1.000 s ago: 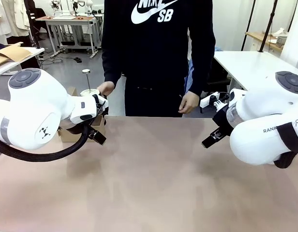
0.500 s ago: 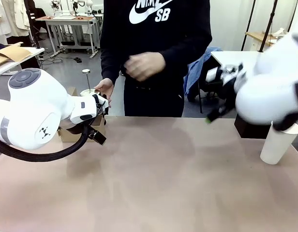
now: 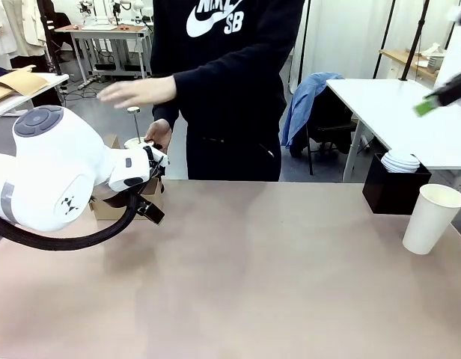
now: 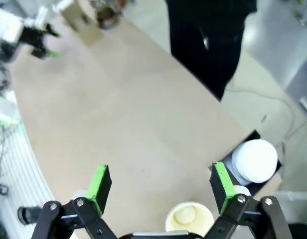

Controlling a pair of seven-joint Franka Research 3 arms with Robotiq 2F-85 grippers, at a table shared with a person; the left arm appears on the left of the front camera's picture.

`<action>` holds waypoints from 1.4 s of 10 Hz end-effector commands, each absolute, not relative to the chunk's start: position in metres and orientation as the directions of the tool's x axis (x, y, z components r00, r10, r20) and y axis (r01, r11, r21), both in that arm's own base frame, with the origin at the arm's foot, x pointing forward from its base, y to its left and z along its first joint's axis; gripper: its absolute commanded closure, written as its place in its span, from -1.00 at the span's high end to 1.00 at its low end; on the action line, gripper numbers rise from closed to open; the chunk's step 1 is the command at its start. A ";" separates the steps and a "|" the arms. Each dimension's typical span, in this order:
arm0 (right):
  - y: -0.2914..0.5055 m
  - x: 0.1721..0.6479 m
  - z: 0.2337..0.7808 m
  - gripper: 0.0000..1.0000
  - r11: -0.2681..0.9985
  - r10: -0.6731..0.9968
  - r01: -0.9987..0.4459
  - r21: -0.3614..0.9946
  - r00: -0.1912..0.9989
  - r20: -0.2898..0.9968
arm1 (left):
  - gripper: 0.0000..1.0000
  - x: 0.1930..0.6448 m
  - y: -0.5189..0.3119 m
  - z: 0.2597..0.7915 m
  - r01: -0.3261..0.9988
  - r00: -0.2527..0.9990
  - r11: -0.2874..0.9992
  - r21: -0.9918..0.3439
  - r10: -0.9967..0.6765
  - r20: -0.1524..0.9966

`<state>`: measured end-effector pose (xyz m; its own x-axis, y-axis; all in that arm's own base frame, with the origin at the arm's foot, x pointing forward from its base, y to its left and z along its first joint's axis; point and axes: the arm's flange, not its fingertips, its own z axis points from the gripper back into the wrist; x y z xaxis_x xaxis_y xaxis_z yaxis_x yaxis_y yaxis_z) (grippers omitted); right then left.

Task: Pour a drink into a cup and package it in a carrier.
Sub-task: Pick up the 600 ml Paper Cup and place it in the middle top area of the table.

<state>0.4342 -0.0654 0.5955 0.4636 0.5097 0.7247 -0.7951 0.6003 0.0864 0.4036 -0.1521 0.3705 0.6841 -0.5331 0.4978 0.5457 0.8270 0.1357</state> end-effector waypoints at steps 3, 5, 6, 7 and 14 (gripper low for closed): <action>-0.215 0.437 0.484 1.00 0.387 0.322 -0.909 0.153 0.289 0.901 | 1.00 0.404 -0.152 0.370 0.546 0.684 0.827 0.135 -0.533 0.498; -0.235 0.437 0.429 1.00 0.374 0.191 -0.924 0.078 0.159 0.969 | 1.00 0.404 -0.152 0.370 0.546 0.684 0.827 0.135 -0.533 0.498; -0.224 0.440 0.434 1.00 0.341 0.165 -0.939 0.049 0.111 0.980 | 1.00 0.404 -0.152 0.370 0.546 0.684 0.827 0.135 -0.533 0.498; -0.234 0.403 0.444 1.00 0.429 0.233 -0.899 0.090 0.206 0.950 | 1.00 0.404 -0.152 0.370 0.546 0.684 0.827 0.135 -0.533 0.498; -0.288 0.393 0.341 1.00 0.381 0.039 -0.925 0.001 0.017 0.999 | 1.00 0.404 -0.152 0.370 0.546 0.684 0.827 0.135 -0.533 0.498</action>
